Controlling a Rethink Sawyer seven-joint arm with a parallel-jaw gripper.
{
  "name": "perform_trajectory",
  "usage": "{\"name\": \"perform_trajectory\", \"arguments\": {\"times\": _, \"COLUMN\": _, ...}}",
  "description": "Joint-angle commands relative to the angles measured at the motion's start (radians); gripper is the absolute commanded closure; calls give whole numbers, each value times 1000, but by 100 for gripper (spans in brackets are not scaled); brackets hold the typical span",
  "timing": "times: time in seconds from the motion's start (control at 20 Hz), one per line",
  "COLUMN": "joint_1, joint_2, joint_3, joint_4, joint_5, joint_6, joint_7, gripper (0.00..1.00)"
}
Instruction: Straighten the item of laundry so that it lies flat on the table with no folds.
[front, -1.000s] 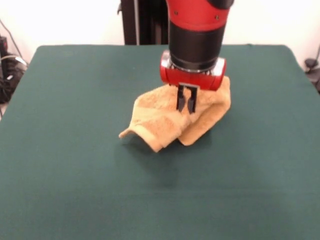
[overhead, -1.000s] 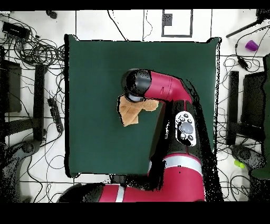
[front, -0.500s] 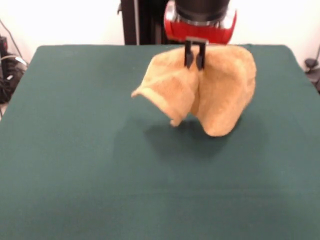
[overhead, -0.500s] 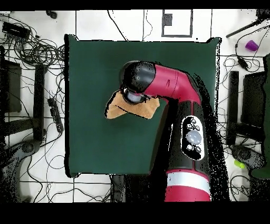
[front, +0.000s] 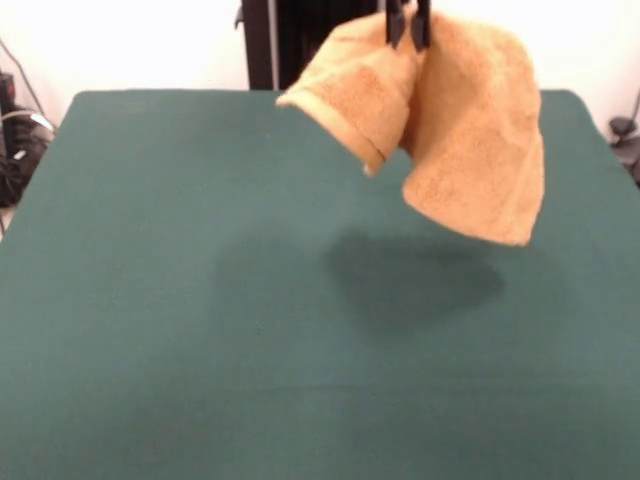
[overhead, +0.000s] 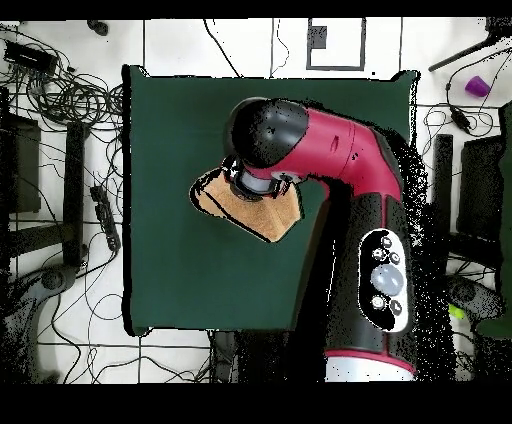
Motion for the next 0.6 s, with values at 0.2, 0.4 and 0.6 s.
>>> {"name": "perform_trajectory", "arguments": {"times": 0.2, "joint_1": -29, "joint_2": -9, "joint_3": 133, "joint_4": -77, "joint_5": 22, "joint_6": 193, "joint_7": 0, "gripper": 100}}
{"name": "perform_trajectory", "arguments": {"times": 0.4, "joint_1": -34, "joint_2": -13, "joint_3": 127, "joint_4": -70, "joint_5": 26, "joint_6": 188, "joint_7": 10, "gripper": 100}}
{"name": "perform_trajectory", "arguments": {"times": 0.6, "joint_1": -38, "joint_2": -8, "joint_3": 128, "joint_4": -79, "joint_5": 17, "joint_6": 184, "joint_7": 3, "gripper": 100}}
